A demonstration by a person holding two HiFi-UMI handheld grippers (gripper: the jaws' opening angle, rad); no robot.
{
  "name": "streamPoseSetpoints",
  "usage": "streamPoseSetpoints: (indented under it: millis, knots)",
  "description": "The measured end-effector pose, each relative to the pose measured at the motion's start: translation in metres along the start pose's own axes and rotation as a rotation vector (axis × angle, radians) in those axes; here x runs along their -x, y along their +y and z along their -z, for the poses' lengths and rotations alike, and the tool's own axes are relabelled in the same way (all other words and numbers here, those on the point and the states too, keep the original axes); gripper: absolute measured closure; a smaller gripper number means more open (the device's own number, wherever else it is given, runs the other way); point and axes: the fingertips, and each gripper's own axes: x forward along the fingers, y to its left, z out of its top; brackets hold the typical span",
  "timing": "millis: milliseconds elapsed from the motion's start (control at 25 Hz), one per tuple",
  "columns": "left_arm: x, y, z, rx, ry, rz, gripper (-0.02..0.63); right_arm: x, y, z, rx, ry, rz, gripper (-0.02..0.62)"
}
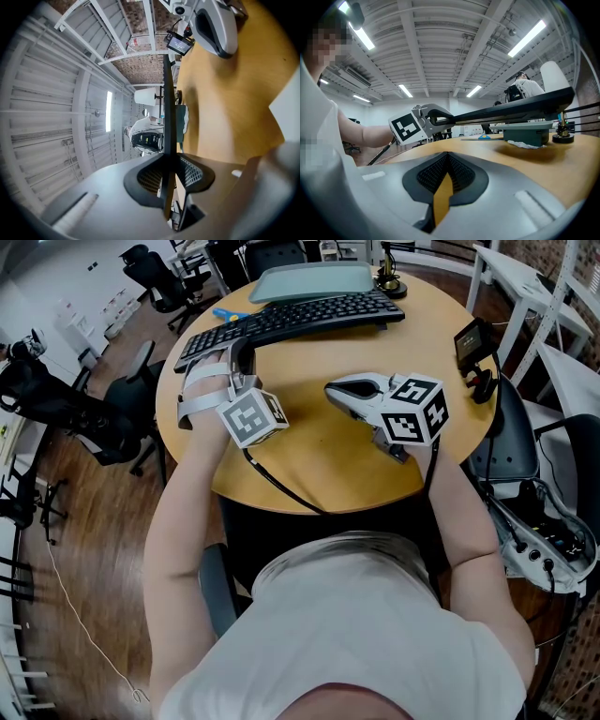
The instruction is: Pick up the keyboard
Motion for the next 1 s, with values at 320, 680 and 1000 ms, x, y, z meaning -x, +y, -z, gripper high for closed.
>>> streamPoseSetpoints:
  millis: [320,680,1000]
  knots:
    - [-0.001,-0.002,-0.001,-0.008,-0.004,0.004,0.517,0.000,-0.001,0.001,0.000,-0.001,0.000,0.594]
    - [-0.005,-0.029,0.004,-0.032,0.019,0.073,0.517,0.000,0.000,0.002,0.001,0.000,0.000,0.594]
    - [-0.011,-0.062,0.008,-0.076,0.049,0.159,0.517,0.000,0.000,0.001,0.001,-0.001,-0.001,0.594]
